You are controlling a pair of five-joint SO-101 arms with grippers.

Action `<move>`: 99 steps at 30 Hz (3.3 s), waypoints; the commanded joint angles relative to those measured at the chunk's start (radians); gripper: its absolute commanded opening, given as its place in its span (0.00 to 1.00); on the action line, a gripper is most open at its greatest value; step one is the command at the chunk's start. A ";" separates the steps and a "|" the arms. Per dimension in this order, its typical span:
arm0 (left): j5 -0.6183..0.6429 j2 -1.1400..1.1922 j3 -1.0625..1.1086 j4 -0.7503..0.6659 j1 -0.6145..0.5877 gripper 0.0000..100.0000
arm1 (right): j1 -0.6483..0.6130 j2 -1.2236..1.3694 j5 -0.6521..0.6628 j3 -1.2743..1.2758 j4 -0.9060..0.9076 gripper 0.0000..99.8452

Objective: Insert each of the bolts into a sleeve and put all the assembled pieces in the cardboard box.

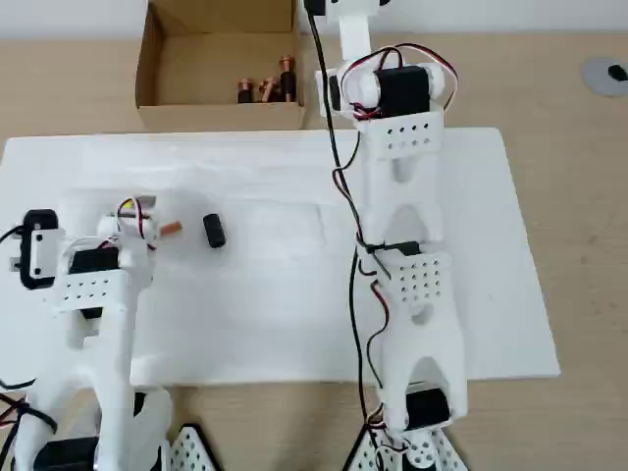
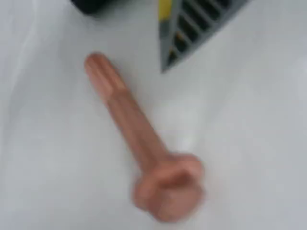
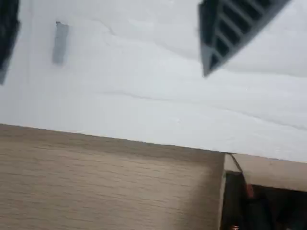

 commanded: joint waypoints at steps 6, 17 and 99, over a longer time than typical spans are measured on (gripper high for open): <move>-0.002 -0.018 0.072 -0.077 -0.038 0.28 | 0.018 -0.087 0.008 -0.039 0.015 0.30; -0.064 -0.016 0.267 -0.436 -0.097 0.28 | 0.021 -0.087 0.006 -0.039 0.015 0.30; -1.309 -1.277 -0.373 0.675 -0.166 0.01 | -0.535 -0.087 -0.199 0.573 0.014 0.30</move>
